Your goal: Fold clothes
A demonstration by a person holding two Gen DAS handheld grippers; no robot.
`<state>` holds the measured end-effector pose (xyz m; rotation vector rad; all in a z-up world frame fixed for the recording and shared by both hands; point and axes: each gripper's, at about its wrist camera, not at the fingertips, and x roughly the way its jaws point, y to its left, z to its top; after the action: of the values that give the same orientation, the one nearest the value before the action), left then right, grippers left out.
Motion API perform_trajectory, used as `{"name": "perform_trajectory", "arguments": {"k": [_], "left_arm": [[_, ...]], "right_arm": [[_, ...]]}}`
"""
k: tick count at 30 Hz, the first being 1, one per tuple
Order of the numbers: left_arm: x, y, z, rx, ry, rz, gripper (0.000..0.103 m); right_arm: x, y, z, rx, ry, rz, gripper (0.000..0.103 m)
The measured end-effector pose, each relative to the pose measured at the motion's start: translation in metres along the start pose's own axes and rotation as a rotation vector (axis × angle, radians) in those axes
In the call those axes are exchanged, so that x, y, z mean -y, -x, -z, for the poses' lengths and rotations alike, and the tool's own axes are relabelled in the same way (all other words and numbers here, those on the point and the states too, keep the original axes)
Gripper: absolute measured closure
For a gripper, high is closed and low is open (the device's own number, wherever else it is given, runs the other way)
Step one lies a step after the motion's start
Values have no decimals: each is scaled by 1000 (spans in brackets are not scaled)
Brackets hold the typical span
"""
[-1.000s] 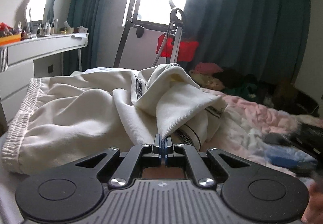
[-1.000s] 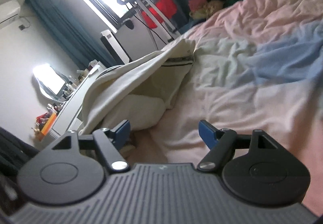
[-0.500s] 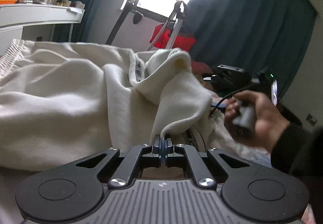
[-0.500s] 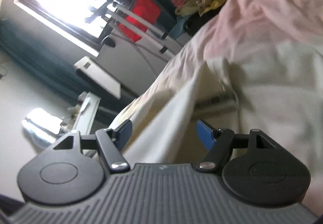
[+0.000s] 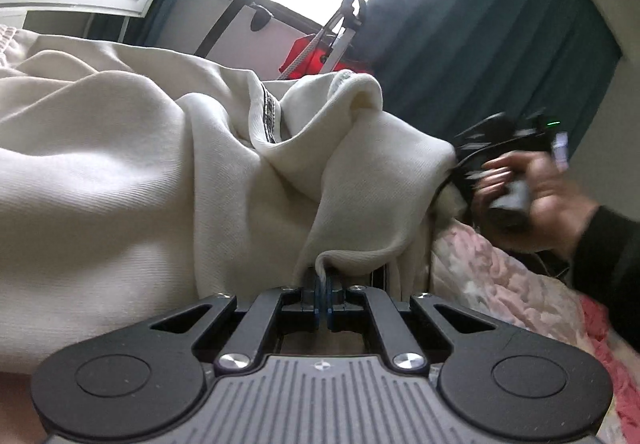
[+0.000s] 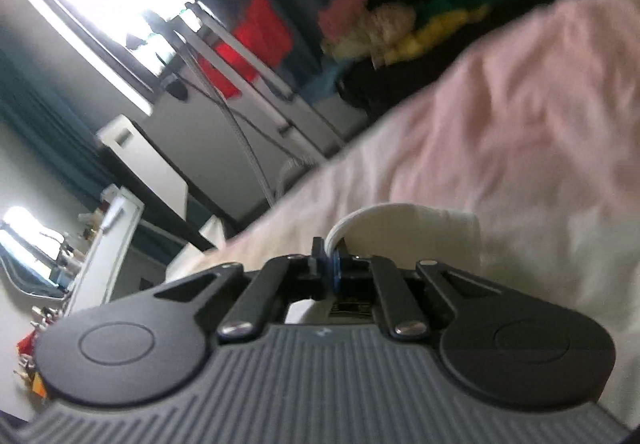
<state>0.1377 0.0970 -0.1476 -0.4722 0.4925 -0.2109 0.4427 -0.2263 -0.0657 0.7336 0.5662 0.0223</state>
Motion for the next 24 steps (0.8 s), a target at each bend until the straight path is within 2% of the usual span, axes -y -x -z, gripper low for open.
{"name": "perform_trajectory", "arguments": {"k": [3, 5, 7, 11, 13, 15, 18, 20, 22, 24], "left_arm": [[3, 9, 1, 14, 5, 12, 99], [15, 13, 5, 12, -46, -12, 97], [27, 17, 14, 3, -97, 2, 93], [46, 23, 22, -31, -179, -18, 92], [45, 24, 24, -51, -170, -25, 92], [43, 24, 26, -79, -148, -32, 91], [43, 26, 32, -117, -140, -44, 90], [46, 27, 39, -126, -175, -63, 90], [50, 29, 45, -125, -207, -87, 89], [52, 30, 46, -126, -230, -104, 84]], "right_arm": [[-6, 57, -23, 108, 28, -27, 97], [-7, 104, -36, 205, 74, -47, 97], [0, 154, -45, 292, 106, -50, 97], [44, 239, -28, 370, 137, 40, 97], [80, 269, -9, 344, 92, 80, 97], [121, 291, 15, 277, 40, 131, 97], [183, 301, 43, 96, -92, 224, 96], [227, 298, 57, -56, -259, 210, 95], [255, 305, 66, -107, -398, 199, 94], [267, 313, 69, -102, -448, 174, 94]]}}
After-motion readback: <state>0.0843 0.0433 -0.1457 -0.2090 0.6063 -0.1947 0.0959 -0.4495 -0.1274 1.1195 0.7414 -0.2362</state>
